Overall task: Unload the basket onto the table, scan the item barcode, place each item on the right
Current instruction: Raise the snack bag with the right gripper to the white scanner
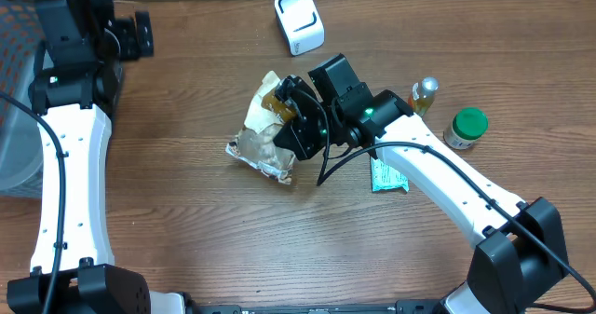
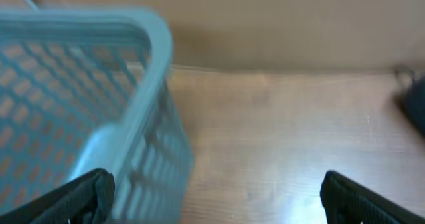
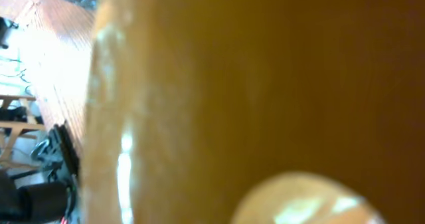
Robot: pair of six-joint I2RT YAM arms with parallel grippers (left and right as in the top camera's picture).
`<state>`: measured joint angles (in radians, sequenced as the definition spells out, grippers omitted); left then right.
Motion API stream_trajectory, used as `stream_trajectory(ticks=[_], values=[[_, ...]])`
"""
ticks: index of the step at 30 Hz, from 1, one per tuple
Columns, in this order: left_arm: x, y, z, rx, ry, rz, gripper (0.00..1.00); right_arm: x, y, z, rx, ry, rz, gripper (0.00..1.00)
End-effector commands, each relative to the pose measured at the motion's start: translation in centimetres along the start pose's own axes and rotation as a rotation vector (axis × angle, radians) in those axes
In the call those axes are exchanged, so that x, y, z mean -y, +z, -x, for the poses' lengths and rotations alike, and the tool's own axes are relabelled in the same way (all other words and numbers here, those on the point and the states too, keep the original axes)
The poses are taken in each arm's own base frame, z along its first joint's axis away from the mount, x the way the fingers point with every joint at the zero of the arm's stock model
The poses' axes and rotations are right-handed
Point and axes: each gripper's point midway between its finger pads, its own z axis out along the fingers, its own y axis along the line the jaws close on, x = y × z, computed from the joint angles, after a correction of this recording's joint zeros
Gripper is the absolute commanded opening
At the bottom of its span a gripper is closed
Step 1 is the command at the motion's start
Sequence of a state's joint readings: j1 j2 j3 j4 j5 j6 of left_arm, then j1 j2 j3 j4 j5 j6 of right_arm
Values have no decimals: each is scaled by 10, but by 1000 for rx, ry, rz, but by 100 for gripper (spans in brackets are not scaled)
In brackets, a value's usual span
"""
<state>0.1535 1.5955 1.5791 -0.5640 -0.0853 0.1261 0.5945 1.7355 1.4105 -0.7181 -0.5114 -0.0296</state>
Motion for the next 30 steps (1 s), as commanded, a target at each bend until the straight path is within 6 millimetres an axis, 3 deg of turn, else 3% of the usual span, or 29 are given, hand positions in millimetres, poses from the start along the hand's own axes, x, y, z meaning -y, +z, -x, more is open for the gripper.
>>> stream_trajectory(ticks=[1, 5, 9, 12, 15, 18, 24, 30], values=[[1, -1, -16, -70, -11, -21, 100, 4, -13, 23, 67, -43, -52, 3], [4, -5, -43, -177, -3, -34, 100, 3, -50, 63, 144, -116, -110, 3], [6, -8, -57, -238, 2, -42, 100, 3, -111, 115, 266, -278, -261, 3], [6, -8, -57, -238, 2, -41, 100, 7, -124, 133, 312, -392, -352, 3], [6, -8, -57, -238, 2, -41, 100, 8, -111, 134, 269, -576, -375, 4], [6, -8, -57, -238, 2, -41, 100, 22, -94, 134, 220, -674, -410, 4], [6, -8, -57, -238, 2, -42, 100, 60, -57, 143, 165, -792, -497, 4], [6, -8, -57, -238, 2, -42, 100, 107, -28, 172, 208, -815, -670, 4]])
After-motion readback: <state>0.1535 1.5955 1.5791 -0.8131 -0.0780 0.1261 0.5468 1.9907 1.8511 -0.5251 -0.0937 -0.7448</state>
